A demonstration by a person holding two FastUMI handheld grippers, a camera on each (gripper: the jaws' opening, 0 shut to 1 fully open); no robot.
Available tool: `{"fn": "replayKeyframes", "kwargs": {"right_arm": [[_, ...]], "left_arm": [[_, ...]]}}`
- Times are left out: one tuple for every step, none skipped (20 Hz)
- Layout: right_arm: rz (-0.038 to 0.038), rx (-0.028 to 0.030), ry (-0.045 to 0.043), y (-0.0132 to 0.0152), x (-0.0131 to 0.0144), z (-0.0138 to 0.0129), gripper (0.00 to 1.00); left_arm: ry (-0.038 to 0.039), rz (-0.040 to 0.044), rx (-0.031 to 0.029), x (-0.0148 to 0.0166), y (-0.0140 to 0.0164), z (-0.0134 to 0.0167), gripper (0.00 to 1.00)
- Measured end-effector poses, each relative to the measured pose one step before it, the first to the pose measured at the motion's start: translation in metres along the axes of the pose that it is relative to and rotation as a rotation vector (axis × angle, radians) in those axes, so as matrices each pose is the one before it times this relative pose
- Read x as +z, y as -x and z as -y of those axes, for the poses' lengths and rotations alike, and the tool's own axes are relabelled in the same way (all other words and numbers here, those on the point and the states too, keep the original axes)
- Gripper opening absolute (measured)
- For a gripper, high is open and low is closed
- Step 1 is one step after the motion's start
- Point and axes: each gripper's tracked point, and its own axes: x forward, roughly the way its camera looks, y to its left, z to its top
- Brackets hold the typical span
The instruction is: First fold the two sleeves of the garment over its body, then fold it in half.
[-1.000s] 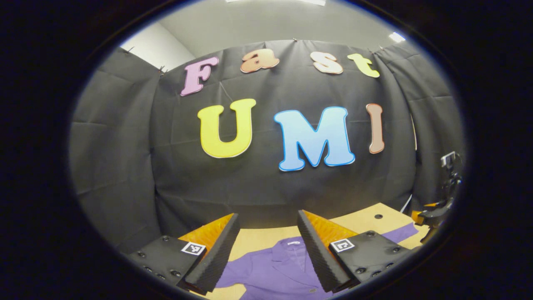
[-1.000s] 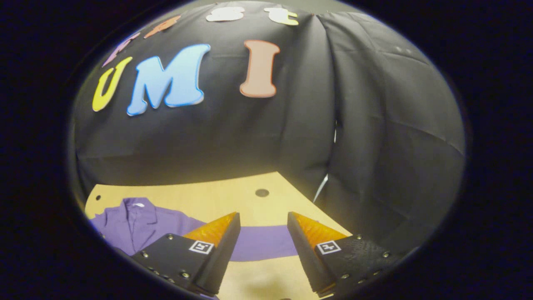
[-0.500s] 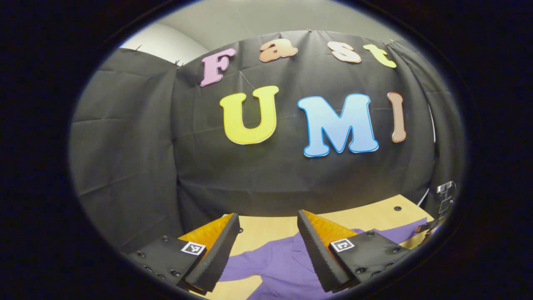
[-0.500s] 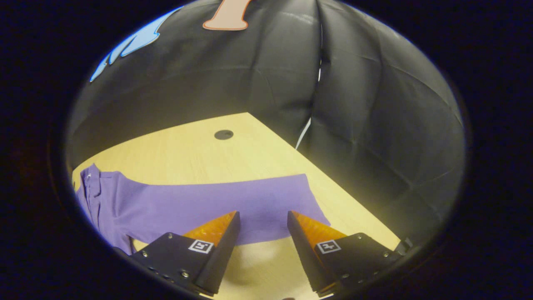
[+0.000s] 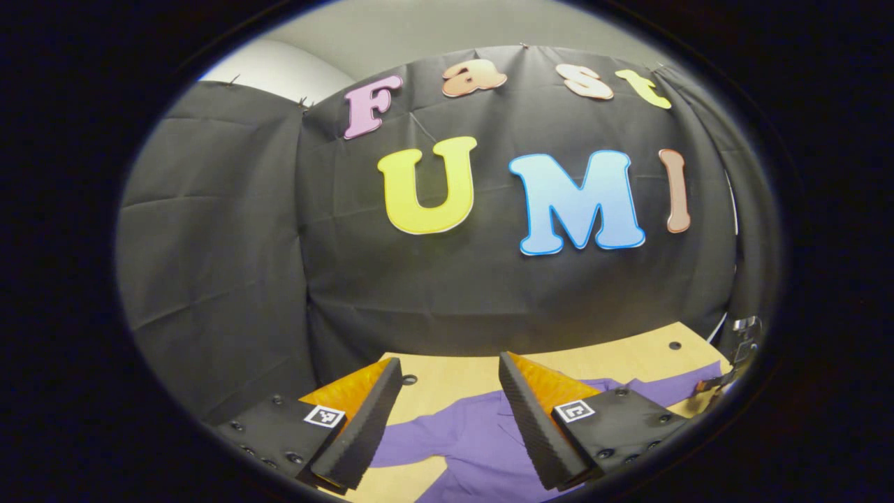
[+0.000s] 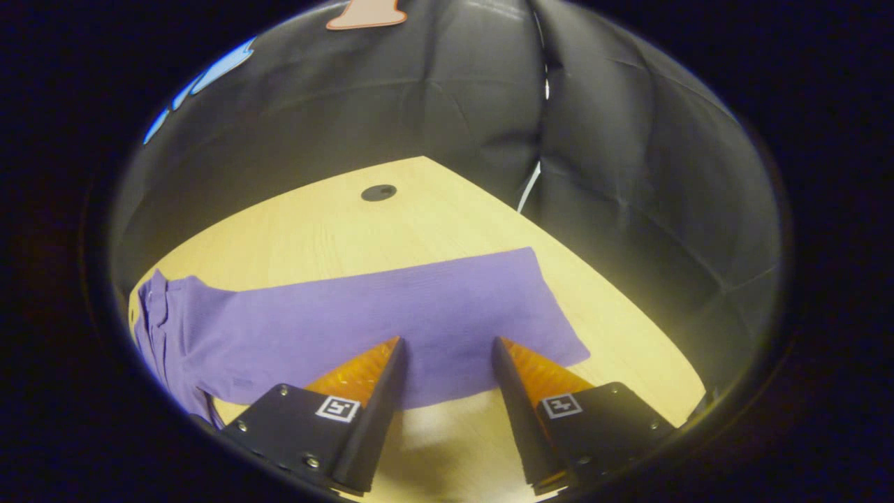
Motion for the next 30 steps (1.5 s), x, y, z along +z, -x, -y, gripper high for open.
{"fn": "replayKeyframes", "kwargs": {"right_arm": [[0.00231,-0.01699,0.00557,-0.00093,-0.00266,-0.00076,0.61],[-0.00618,-0.01015,0.00608,0.00343,-0.00290,-0.00212,0.42],[-0.00883,-0.00656,-0.00054,0.00011,-0.00012,-0.00033,0.42],[0.00552,0.00817,-0.00589,-0.00581,0.00149,-0.00431,0.41],[-0.00205,-0.02548,0.00467,-0.00812,-0.00018,-0.00343,0.22],[-0.00216,-0.02068,0.02040,0.01069,0.00223,-0.00416,0.03],[-0.00016,-0.01594,0.02005,0.00091,0.00114,-0.00039,0.03],[-0.00159,-0.00840,0.01168,0.00135,-0.00082,-0.00046,0.03],[0.00579,-0.00343,0.00268,0.00482,0.00399,-0.00101,0.03],[-0.01010,0.00573,-0.00456,-0.00448,-0.00097,-0.00119,0.02],[-0.00461,0.00390,-0.01248,0.00069,0.00011,0.00095,0.01],[-0.00245,-0.00260,-0.01206,0.00184,0.00139,0.00056,0.01],[0.00305,0.00243,-0.01691,0.00145,0.00181,-0.00273,0.01],[0.01175,0.00527,-0.01868,0.00150,0.00512,-0.00140,0.01],[0.01848,0.00644,-0.01783,0.00265,0.00724,-0.00246,0.01],[0.01518,0.01401,-0.00891,0.00242,0.00616,-0.00325,0.01],[0.01734,0.01604,-0.00510,0.00442,0.00754,-0.00596,0.01],[0.01675,0.02101,-0.00039,0.00688,0.00642,-0.01102,0.01],[0.01892,0.02260,0.00268,0.01131,0.00802,-0.01415,0.01],[0.01850,0.02414,0.00385,0.01461,0.00385,-0.02021,0.01],[0.01587,0.02789,0.00316,0.00653,0.00638,-0.01714,0.01],[0.01321,0.02731,0.00464,0.00588,0.00454,-0.01502,0.01],[0.01496,0.04070,0.00902,0.00489,0.00435,-0.02528,0.04],[0.00573,0.03038,0.00819,0.00408,0.00245,-0.01886,0.01],[0.00561,0.02747,0.00936,0.00447,0.00137,-0.01384,0.01],[0.00539,0.02875,0.01346,0.00483,0.00088,-0.01917,0.01],[0.00430,0.02907,0.01434,0.00389,-0.00090,-0.02212,0.01],[0.00189,0.02911,0.01282,0.00225,-0.00041,-0.01992,0.01],[0.00084,0.02782,0.01027,0.00058,-0.00156,-0.02048,0.01],[0.00095,0.02554,0.00685,0.00179,-0.00049,-0.01915,0.01]], "left_arm": [[0.00116,-0.00140,-0.00327,-0.00077,-0.00151,0.00154,0.96],[-0.00031,0.00035,-0.00330,-0.00008,0.00039,0.00069,0.96],[-0.00055,0.00067,-0.00371,-0.00049,-0.00035,0.00196,0.96],[-0.00119,-0.00009,-0.00476,-0.00071,-0.00036,0.00076,0.96],[-0.00376,-0.00023,-0.00150,-0.00079,-0.00019,0.00011,0.96],[-0.00351,0.00050,0.00090,-0.00059,-0.00099,-0.00137,0.96],[-0.00029,-0.00028,0.00052,-0.00057,0.00041,-0.00155,0.96],[0.00145,-0.00226,-0.00017,-0.00036,-0.00002,-0.00112,0.96],[-0.00103,-0.00193,0.00060,-0.00070,-0.00054,-0.00258,0.96],[-0.00167,-0.00122,0.00148,-0.00241,-0.00060,-0.00433,0.95],[-0.00110,-0.00254,0.00270,-0.00166,-0.00002,-0.00425,0.95],[0.00049,-0.00254,0.00218,-0.00125,0.00005,-0.00249,0.95],[0.00128,-0.00061,0.00049,-0.00260,-0.00002,-0.00356,0.94],[0.00193,0.00008,-0.00106,-0.00061,0.00027,-0.00326,0.94],[0.00076,-0.00259,-0.00235,-0.00142,-0.00041,-0.00296,0.93],[-0.00105,-0.00146,-0.00210,-0.00256,0.00010,-0.00242,0.96],[-0.00172,-0.00006,-0.00244,-0.00160,-0.00022,-0.00278,0.96],[-0.00005,0.00032,-0.00384,-0.00076,0.00045,-0.00239,0.96],[0.00062,0.00095,-0.00101,-0.00116,0.00034,-0.00393,0.96],[0.00223,0.00118,-0.00092,-0.00069,0.00063,-0.00391,0.96],[0.00402,0.00143,-0.00239,-0.00116,-0.00021,-0.00247,0.96],[0.00339,0.00048,-0.00151,-0.00226,0.00080,-0.00512,0.95],[0.00157,-0.00119,-0.00078,-0.00239,0.00072,-0.00555,0.94],[0.00024,-0.00021,0.00030,-0.00110,0.00105,-0.00496,0.95],[0.00138,-0.00044,0.00080,-0.00247,0.00003,-0.00619,0.96],[0.00241,-0.00100,0.00248,-0.00202,0.00093,-0.00541,0.96],[0.00155,0.00009,0.00324,-0.00146,0.00124,-0.00766,0.94],[0.00138,-0.00100,0.00433,-0.00173,-0.00010,-0.00723,0.92],[0.00132,-0.00127,0.00457,-0.00175,0.00050,-0.00728,0.92],[0.00057,-0.00132,0.00568,-0.00139,0.00039,-0.00775,0.92]]}}
